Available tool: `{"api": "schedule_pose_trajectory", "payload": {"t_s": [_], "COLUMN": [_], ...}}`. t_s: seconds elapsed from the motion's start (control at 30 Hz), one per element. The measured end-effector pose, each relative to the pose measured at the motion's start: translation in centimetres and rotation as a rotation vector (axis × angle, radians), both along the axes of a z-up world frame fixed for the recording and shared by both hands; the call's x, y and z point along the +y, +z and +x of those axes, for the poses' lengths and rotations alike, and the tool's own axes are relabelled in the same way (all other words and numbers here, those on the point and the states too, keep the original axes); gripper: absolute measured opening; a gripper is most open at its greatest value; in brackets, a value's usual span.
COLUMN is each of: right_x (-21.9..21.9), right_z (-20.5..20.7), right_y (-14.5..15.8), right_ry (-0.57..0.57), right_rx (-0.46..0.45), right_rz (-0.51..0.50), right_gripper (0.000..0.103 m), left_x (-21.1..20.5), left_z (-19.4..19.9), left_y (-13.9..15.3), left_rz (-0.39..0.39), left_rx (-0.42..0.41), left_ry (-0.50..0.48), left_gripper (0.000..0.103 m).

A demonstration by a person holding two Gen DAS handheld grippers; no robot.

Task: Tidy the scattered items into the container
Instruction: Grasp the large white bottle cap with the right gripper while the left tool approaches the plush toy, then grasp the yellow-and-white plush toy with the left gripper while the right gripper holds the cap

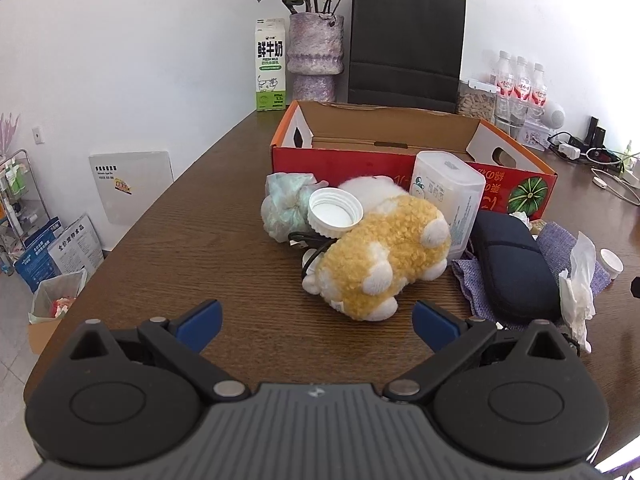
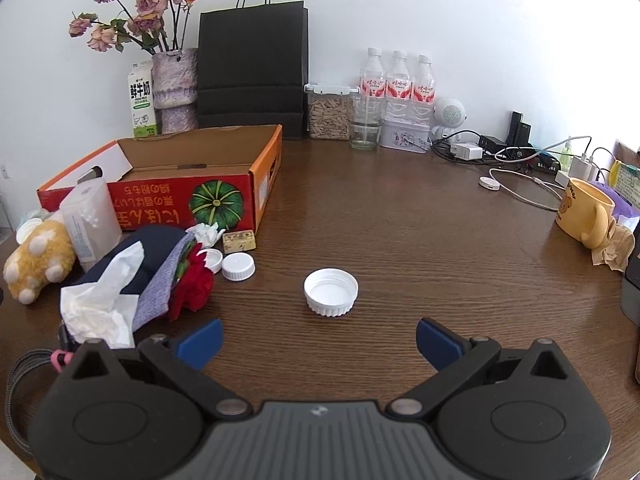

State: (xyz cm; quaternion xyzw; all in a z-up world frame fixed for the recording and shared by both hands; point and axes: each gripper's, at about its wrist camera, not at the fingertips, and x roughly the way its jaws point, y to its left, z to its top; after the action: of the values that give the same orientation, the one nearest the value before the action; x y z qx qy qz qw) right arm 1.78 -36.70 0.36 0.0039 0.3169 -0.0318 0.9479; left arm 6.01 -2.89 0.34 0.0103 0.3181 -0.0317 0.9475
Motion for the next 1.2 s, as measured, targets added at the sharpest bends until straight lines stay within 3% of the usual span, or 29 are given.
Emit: {"api": "schedule_pose_trajectory", "payload": {"t_s": [0.33, 0.73, 0.83, 0.9, 1.2], "right_x": [-1.4, -2.1, -2.3, -2.4, -2.0], "right_z": [3.9, 6.9, 7.4, 7.7, 7.6], "right_y": [-0.9, -1.9, -2.2, -2.5, -1.5], "right_ry": [0.006, 0.021, 0.04, 0.057, 0.123], "right_rx": [0.033, 0.055, 0.066, 0.082, 0.016], "right_rz": [0.0, 0.008, 0.013, 0.019, 0.042], "right_gripper": [0.103, 0.1, 0.08, 0.04, 0.039], "left_x": [-2.0, -2.9, -3.4, -3.9, -4.8], "left_z": [3.9, 4.4, 5.0, 5.4, 6.8], "left_y": [-0.7, 1.1, 1.2, 1.1, 0.6], "left_rz": [0.076, -0.087, -0.097, -0.085, -0.099], "left_rx": [0.02, 0.074, 0.084, 0.095, 0.119], "left_ry": [-0.041, 0.012, 0.058, 0.098, 0.191], "left_gripper": [0.103, 0.103, 0.103, 0.103, 0.103]}}
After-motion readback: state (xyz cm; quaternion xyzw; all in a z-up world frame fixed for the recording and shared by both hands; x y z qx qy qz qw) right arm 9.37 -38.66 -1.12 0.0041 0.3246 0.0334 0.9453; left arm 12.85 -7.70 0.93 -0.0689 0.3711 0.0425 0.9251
